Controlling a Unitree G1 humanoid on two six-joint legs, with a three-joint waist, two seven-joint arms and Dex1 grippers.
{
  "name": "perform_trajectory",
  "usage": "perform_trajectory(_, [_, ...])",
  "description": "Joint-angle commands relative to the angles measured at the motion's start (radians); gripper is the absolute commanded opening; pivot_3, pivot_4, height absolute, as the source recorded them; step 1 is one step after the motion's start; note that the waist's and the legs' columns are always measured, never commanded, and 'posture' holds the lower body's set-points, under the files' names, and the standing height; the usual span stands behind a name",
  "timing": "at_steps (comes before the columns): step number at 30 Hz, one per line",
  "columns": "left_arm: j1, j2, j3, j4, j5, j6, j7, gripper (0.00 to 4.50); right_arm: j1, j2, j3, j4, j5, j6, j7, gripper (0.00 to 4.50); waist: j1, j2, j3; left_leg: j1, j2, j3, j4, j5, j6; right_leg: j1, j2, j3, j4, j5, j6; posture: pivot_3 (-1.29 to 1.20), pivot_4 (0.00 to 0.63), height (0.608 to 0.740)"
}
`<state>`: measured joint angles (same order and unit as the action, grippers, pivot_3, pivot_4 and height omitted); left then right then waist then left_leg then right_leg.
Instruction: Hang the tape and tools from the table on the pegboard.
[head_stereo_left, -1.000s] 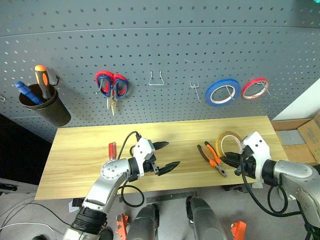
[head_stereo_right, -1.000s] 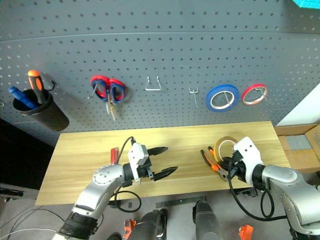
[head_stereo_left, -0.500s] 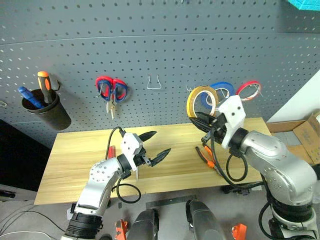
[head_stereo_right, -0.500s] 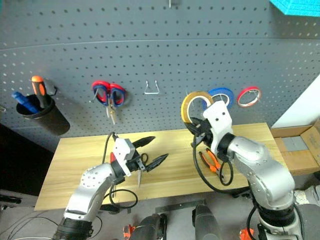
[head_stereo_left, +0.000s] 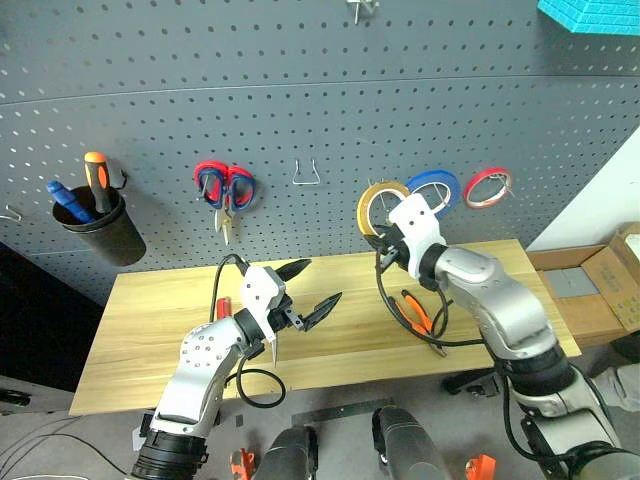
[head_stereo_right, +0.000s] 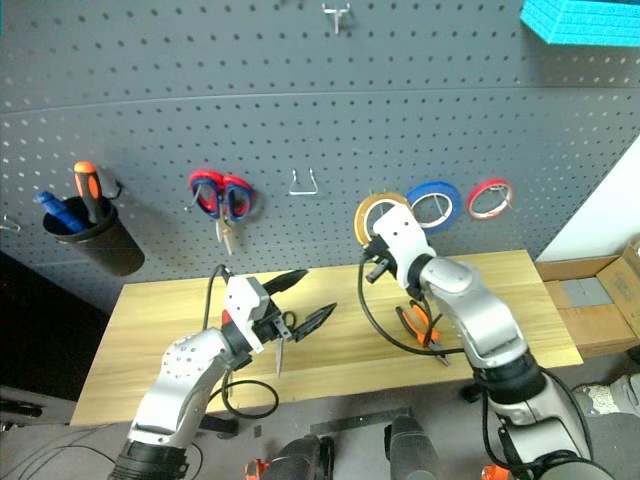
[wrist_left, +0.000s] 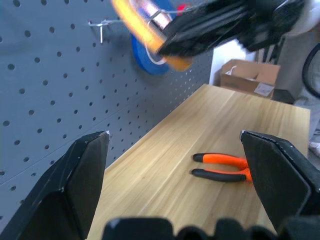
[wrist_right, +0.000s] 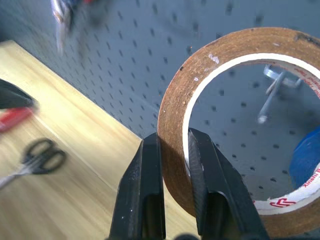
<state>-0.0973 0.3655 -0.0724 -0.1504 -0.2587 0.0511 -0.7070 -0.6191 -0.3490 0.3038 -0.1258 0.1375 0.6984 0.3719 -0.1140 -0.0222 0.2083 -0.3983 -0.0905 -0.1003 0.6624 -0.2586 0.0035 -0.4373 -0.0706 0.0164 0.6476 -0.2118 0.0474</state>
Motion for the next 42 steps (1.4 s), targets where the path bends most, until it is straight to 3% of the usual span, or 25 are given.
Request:
perform_trajectory(1, [0.004,0.011,0.009,-0.020,0.011,-0.029,0.002,4.50,-0.064,0.031,0.023,0.125,-0.070,-0.065,-0.013,0.10,0.000,0.000,-0.001,0.000,0.000,0.000,0.000,0.000,0.000,0.000,0.000,0.000,0.000,0.000,0.000,-0.20,0.138,0.740])
perform_trajectory(8, [-0.001,0.005,0.000,-0.017,0.011,-0.025,-0.003,4.50,-0.032,0.029,-0.033,0.066,-0.079,0.005,0.003,2.30,0.002,0.000,-0.005,-0.001,0.000,0.000,0.000,0.000,0.000,-0.001,0.000,0.000,0.000,0.001,0.000,-0.21,0.159,0.740])
perform_trajectory(13, [0.003,0.000,-0.021,0.012,0.047,-0.041,0.008,4.50,0.113,-0.090,-0.099,-0.231,0.041,0.229,0.122,4.06,0.009,0.001,-0.005,-0.001,0.000,-0.001,0.000,0.000,0.000,-0.001,0.000,0.000,-0.001,0.001,0.000,-0.21,0.185,0.740])
perform_trajectory(15, [0.014,0.017,-0.026,0.031,0.065,-0.059,-0.006,4.50,0.165,-0.138,-0.126,-0.323,0.106,0.334,0.168,4.46,0.010,0.001,-0.004,-0.001,0.000,-0.001,0.000,0.000,0.001,0.000,0.000,0.000,-0.001,0.001,0.000,-0.22,0.197,0.740])
perform_trajectory(18, [0.049,0.022,-0.019,0.049,0.042,-0.034,-0.022,4.50,0.288,-0.188,-0.157,-0.302,0.113,0.464,0.145,4.46,0.007,0.001,-0.003,0.000,0.001,0.000,0.000,0.000,0.001,0.001,0.000,-0.001,-0.001,0.000,0.000,-0.22,0.234,0.740])
perform_trajectory(24, [0.175,0.073,-0.023,0.006,0.042,-0.035,-0.065,4.50,0.341,-0.113,-0.172,-0.143,0.053,0.486,0.007,4.46,0.001,0.005,0.016,0.005,0.003,0.003,0.000,0.001,0.002,0.007,0.000,0.001,-0.003,-0.003,0.004,-0.19,0.284,0.740])
perform_trajectory(28, [0.248,0.098,-0.014,-0.067,0.026,-0.006,-0.058,4.50,0.323,-0.069,-0.157,-0.025,-0.023,0.397,-0.087,4.46,0.006,0.004,0.036,0.008,0.004,0.002,0.000,0.001,0.003,0.012,0.000,0.000,-0.004,-0.004,0.005,-0.16,0.299,0.740])
perform_trajectory(34, [0.297,0.107,0.009,-0.139,0.014,0.039,-0.026,4.50,0.308,-0.040,-0.136,0.046,-0.036,0.343,-0.072,4.46,0.021,0.004,0.051,0.007,0.004,0.000,-0.001,0.000,0.003,0.011,0.000,0.001,-0.004,-0.004,0.004,-0.14,0.303,0.740])
perform_trajectory(40, [0.328,0.109,0.018,-0.181,0.008,0.063,-0.009,4.50,0.276,0.051,-0.239,0.227,0.007,0.265,-0.080,4.46,0.024,0.004,0.059,0.007,0.004,-0.001,-0.001,0.000,0.003,0.011,0.000,0.000,-0.005,-0.005,0.004,-0.13,0.300,0.740])
perform_trajectory(42, [0.328,0.104,0.014,-0.184,0.012,0.065,-0.001,4.50,0.284,0.049,-0.210,0.272,-0.026,0.226,-0.078,4.46,0.025,0.004,0.059,0.007,0.004,-0.002,-0.001,0.000,0.003,0.011,0.000,0.000,-0.005,-0.005,0.004,-0.12,0.296,0.740])
